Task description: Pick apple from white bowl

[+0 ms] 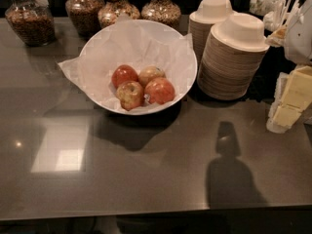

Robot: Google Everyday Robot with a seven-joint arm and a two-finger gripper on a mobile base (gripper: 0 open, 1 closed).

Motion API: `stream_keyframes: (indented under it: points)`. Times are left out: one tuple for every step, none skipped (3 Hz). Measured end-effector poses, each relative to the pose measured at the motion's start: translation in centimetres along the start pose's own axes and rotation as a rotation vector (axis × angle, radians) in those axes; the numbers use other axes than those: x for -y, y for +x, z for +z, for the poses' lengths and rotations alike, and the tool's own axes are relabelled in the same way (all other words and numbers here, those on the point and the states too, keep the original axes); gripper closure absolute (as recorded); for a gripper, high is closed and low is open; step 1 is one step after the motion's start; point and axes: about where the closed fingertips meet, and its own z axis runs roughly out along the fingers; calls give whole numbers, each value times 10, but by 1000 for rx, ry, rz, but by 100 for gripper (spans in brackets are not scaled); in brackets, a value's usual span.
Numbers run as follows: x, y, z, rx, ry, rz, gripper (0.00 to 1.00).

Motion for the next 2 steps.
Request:
stream_keyframes:
  points:
    - [0,0,0,0,0,0,0]
    - [4,-11,-2,28,13,-7,0]
